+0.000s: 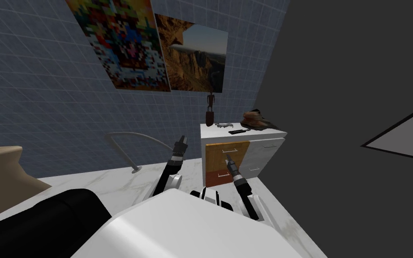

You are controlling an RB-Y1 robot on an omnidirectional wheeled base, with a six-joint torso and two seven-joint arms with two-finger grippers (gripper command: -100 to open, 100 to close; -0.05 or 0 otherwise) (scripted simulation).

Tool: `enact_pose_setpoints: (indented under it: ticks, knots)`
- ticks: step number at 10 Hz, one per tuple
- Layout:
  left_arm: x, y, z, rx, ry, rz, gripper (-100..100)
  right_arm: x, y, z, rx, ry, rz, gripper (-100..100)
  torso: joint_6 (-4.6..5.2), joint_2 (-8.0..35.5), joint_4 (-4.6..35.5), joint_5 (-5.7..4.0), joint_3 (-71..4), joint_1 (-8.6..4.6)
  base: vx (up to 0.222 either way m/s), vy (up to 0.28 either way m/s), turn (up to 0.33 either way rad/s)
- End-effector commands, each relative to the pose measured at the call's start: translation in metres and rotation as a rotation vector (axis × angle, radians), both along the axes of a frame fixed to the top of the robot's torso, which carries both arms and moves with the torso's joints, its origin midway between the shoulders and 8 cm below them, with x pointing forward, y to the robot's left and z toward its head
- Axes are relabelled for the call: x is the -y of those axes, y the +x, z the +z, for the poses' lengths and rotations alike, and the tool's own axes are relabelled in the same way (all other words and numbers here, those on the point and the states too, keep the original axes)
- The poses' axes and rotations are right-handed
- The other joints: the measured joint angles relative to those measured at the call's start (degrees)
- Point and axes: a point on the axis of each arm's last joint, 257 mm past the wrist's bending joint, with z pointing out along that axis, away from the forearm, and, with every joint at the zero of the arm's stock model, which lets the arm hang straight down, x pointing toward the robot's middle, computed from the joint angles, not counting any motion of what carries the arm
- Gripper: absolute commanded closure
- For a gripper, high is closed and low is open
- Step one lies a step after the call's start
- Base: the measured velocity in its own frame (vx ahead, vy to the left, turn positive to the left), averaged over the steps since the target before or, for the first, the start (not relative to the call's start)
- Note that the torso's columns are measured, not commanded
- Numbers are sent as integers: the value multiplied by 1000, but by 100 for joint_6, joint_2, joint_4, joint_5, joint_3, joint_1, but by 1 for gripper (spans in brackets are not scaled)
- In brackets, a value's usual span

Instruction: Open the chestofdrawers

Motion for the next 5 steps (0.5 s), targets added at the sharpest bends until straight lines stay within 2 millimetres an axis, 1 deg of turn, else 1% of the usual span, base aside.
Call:
enact_pose_setpoints:
  ticks: [1,2,3,4,5]
  knots:
    - [0,0,0,0,0,0,0,10,-1,-4,3,-61,10,-100,0,0,0,0,0,0,0,0,0]
    - [0,0,0,0,0,0,0,5,3,8,30,-75,-6,-100,0,1,0,0,1,0,13,-16,30]
    - [0,0,0,0,0,0,0,8,3,13,46,-120,-8,-100,-1,0,1,0,0,-1,15,-24,47]
    - [0,0,0,0,0,0,0,4,6,22,65,-120,-22,-100,0,1,0,-1,1,-4,12,-27,45]
    - [0,0,0,0,0,0,0,-1,8,28,72,-101,-32,-100,0,4,1,-1,3,-2,11,-21,21]
